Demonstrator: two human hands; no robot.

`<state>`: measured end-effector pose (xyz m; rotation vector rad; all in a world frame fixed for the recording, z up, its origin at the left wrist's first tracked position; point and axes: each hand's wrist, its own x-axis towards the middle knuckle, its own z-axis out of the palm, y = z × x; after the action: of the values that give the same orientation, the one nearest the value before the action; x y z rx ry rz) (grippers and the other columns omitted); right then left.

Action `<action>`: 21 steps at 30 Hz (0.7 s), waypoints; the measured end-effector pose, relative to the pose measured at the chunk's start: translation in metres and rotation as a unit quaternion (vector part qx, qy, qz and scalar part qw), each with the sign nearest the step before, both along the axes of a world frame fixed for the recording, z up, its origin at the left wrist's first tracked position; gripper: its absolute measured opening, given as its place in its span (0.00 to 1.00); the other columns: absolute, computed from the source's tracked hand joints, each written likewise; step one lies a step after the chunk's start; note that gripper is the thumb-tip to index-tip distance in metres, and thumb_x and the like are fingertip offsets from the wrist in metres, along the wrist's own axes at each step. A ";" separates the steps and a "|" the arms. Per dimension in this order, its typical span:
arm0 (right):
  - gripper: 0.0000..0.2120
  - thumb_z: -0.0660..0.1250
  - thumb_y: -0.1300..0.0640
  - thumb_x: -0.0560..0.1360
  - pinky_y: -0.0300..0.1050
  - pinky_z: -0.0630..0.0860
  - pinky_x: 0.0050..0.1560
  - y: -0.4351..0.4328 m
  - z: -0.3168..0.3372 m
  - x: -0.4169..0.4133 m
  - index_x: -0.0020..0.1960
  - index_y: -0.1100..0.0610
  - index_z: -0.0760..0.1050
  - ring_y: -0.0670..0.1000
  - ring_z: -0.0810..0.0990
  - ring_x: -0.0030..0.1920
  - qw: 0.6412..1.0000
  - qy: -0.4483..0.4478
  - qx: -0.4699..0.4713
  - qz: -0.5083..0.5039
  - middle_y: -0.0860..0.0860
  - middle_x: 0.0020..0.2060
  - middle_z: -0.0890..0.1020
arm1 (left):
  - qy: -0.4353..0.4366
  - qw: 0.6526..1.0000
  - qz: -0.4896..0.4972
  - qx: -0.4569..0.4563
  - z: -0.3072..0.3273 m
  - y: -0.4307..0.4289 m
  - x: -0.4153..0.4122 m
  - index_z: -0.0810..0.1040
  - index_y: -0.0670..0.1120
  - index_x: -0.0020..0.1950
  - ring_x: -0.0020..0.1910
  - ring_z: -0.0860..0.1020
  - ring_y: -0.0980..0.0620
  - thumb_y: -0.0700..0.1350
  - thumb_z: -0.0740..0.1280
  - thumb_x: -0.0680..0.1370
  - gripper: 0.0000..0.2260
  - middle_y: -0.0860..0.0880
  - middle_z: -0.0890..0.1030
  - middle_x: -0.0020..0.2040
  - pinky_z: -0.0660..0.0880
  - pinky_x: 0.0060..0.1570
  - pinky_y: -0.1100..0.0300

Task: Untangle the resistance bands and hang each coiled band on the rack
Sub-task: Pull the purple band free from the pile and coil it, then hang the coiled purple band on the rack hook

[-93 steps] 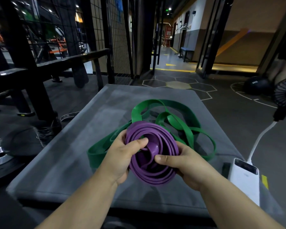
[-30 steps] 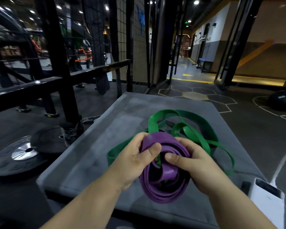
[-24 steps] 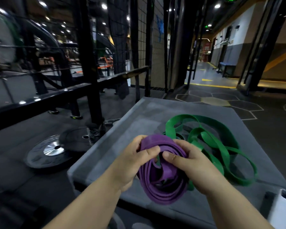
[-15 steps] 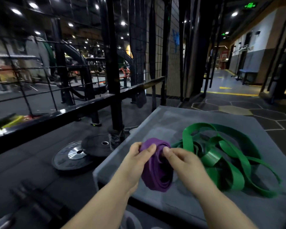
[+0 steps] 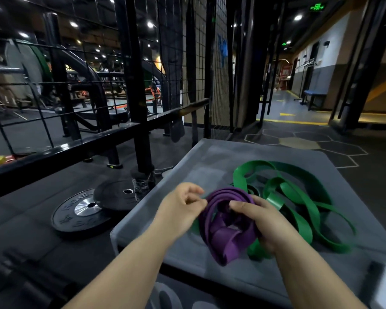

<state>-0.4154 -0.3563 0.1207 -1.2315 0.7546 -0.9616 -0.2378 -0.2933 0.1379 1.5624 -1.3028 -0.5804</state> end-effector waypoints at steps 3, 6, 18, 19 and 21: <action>0.12 0.74 0.60 0.61 0.49 0.79 0.48 -0.003 0.001 -0.005 0.45 0.61 0.83 0.57 0.83 0.42 1.000 -0.006 -0.011 0.021 0.62 0.44 0.85 | 0.100 0.990 -0.097 0.034 -0.014 -0.007 0.006 0.70 0.51 0.64 0.58 0.75 0.59 0.46 0.72 0.75 0.19 0.54 0.76 0.59 0.72 0.55 0.66; 0.10 0.73 0.60 0.63 0.48 0.80 0.47 -0.005 0.000 -0.006 0.43 0.60 0.85 0.57 0.83 0.43 0.999 -0.021 -0.016 0.038 0.62 0.44 0.85 | 0.201 0.951 -0.222 0.079 -0.035 -0.011 0.005 0.63 0.52 0.71 0.66 0.73 0.57 0.51 0.77 0.66 0.37 0.53 0.72 0.68 0.73 0.61 0.59; 0.14 0.72 0.62 0.66 0.50 0.82 0.43 -0.001 -0.003 -0.005 0.50 0.65 0.81 0.60 0.84 0.43 0.998 -0.040 -0.022 0.049 0.64 0.45 0.84 | 0.145 0.973 -0.180 0.023 -0.048 -0.011 -0.012 0.68 0.61 0.62 0.57 0.80 0.56 0.41 0.79 0.59 0.36 0.57 0.81 0.57 0.77 0.59 0.55; 0.14 0.73 0.62 0.65 0.51 0.83 0.44 0.000 -0.004 -0.005 0.50 0.65 0.81 0.61 0.84 0.43 0.998 -0.031 -0.023 0.041 0.64 0.46 0.84 | 0.130 0.976 -0.175 0.026 -0.048 -0.010 -0.011 0.68 0.61 0.62 0.57 0.80 0.57 0.42 0.80 0.60 0.36 0.57 0.81 0.57 0.77 0.59 0.55; 0.15 0.77 0.62 0.65 0.55 0.82 0.50 -0.002 -0.007 -0.001 0.51 0.64 0.80 0.62 0.85 0.45 1.000 -0.003 -0.021 -0.001 0.64 0.46 0.85 | 0.088 0.983 -0.154 0.041 -0.046 -0.006 -0.007 0.66 0.61 0.65 0.59 0.77 0.59 0.44 0.81 0.62 0.38 0.61 0.77 0.60 0.73 0.63 0.57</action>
<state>-0.4164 -0.3578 0.1136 -1.2641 0.7342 -0.9875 -0.2452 -0.2995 0.0921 1.3474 -1.4071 -0.9550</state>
